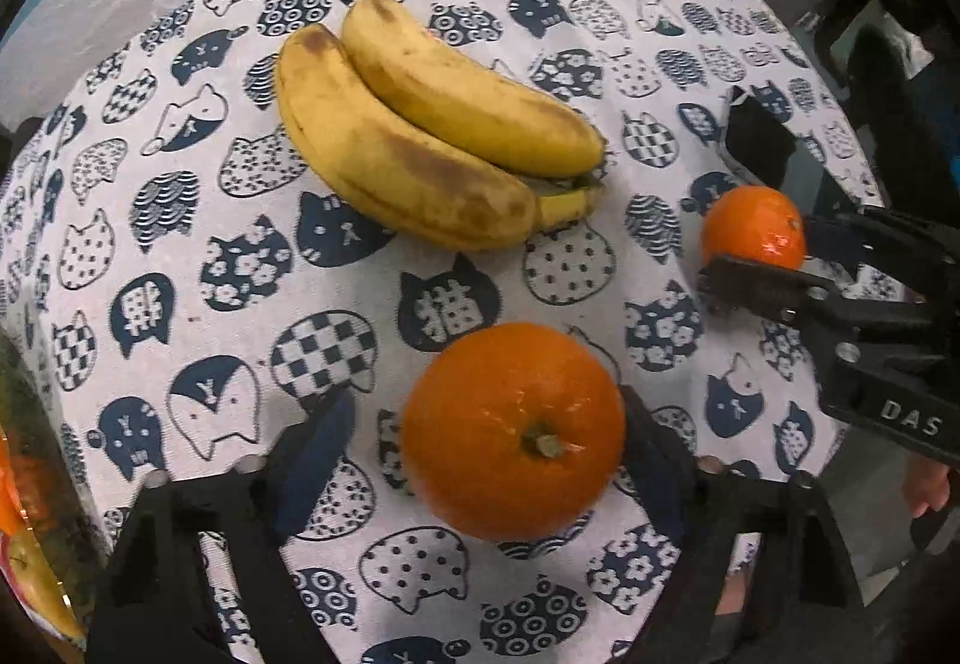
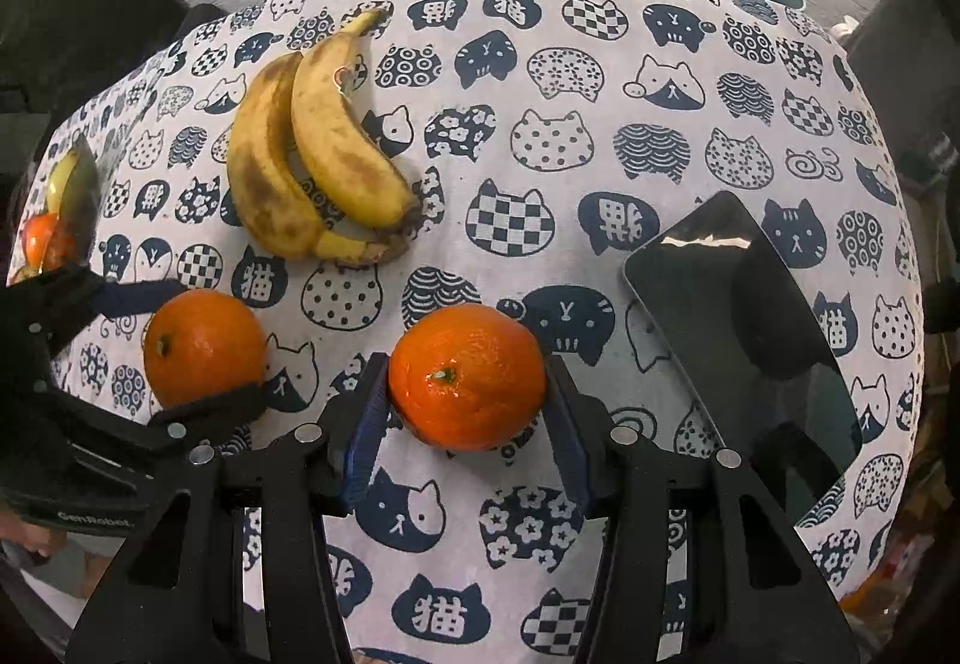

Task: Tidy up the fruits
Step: 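Grasp the large orange with the left tool while the right tool grasps a tangerine, then carry the orange with the left tool while the right tool carries the tangerine to the plate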

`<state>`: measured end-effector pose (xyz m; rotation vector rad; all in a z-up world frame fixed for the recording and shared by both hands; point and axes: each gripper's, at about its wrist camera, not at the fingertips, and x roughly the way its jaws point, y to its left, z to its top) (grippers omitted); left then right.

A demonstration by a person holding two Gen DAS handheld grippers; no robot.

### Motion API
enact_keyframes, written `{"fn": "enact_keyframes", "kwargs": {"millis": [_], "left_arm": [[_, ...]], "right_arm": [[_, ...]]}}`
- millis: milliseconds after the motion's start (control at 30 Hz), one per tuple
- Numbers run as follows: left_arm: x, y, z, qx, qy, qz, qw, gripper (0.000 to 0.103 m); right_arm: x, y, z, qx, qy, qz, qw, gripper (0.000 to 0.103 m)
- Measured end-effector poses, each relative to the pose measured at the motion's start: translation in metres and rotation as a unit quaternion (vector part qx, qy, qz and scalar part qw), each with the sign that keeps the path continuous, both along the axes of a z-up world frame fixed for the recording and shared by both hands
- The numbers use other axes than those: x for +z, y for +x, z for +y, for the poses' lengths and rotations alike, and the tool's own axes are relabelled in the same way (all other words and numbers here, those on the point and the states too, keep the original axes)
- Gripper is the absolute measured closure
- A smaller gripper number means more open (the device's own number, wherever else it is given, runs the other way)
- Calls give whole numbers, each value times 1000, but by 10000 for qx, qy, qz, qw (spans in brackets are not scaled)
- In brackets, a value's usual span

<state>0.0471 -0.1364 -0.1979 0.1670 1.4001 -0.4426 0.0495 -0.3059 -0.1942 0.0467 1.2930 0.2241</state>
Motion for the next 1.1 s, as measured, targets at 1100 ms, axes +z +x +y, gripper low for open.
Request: {"fn": "enact_keyframes", "kwargs": {"millis": [1100], "left_arm": [[83, -24, 89, 630, 50, -998, 9930, 37]], "right_arm": [[68, 13, 88, 706, 111, -866, 9937, 53]]}}
